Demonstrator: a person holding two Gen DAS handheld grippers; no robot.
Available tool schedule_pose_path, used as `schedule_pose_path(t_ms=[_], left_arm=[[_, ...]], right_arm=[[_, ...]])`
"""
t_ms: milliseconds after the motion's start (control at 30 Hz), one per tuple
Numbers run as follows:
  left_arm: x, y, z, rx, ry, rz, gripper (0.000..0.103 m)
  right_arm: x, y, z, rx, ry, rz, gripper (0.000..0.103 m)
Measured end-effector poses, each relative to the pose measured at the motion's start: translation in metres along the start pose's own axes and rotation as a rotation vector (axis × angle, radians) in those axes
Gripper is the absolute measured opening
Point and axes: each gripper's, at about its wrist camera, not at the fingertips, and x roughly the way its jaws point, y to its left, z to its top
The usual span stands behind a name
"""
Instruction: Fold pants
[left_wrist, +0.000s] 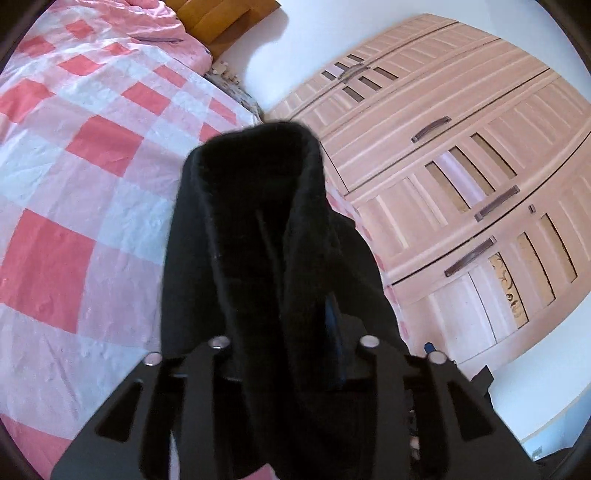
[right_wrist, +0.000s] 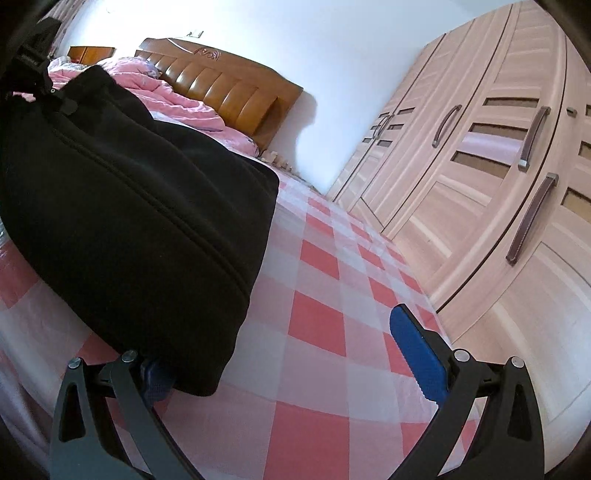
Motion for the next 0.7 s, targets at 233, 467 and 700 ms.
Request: schedule_pose_path(t_ms=[233,467,700], left_arm=[[-0.087,-0.042,-0.003,0.132,-0.265,0.326,0.096],[-0.053,-0.099,-0.013,0.230,-0.095,0.173,0.096],[-0.007,-0.051,0.012,0.040,0.023,0.249,0.081]], right_arm=[[-0.039,-0.026,-0.014,0.072,-0.027,0.310,0.098],[-0.063,-0.058,0.014,0.302,-0.190,0.699,0.098],[-0.047,-0.039,0.044,0.285,-0.211,0.717,0.098]])
